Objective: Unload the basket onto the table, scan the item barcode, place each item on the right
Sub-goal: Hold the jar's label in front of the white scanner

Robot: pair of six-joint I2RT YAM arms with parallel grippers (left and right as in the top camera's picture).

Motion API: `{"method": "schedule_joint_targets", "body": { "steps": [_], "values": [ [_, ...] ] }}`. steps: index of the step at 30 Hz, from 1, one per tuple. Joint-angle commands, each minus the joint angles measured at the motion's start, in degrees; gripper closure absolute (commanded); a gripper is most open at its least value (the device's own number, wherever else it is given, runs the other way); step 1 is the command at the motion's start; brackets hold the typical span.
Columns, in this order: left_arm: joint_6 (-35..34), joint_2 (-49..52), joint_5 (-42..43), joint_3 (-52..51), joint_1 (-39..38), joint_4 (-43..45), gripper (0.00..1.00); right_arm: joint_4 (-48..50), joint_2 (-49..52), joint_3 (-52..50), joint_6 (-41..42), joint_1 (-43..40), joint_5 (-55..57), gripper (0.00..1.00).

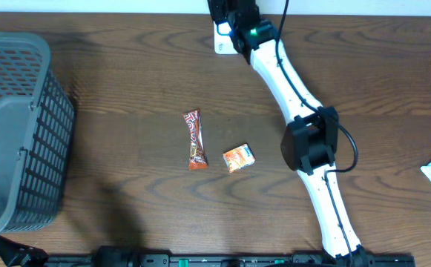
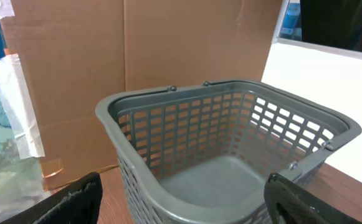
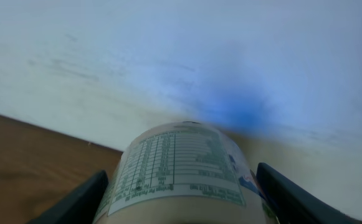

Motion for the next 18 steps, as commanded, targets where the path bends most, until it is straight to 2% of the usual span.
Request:
{"method": "schedule_joint_targets", "body": {
  "steps": [1, 6, 18],
  "values": [
    [-0.50, -0.44, -0.09, -0.44, -0.09, 0.26, 0.16, 3.06, 1.53, 0.66, -0.83, 0.33, 1.88, 0.55],
    [-0.50, -0.44, -0.09, -0.44, -0.09, 0.26, 0.17, 7.08, 4.50, 0.66, -0.85, 0.28, 2.93, 0.55],
    [-0.50, -0.44, -0.09, -0.44, -0.09, 0.24, 0.17, 6.60, 5.09, 0.68, -0.83, 0.13, 3.39, 0.53]
  ]
}}
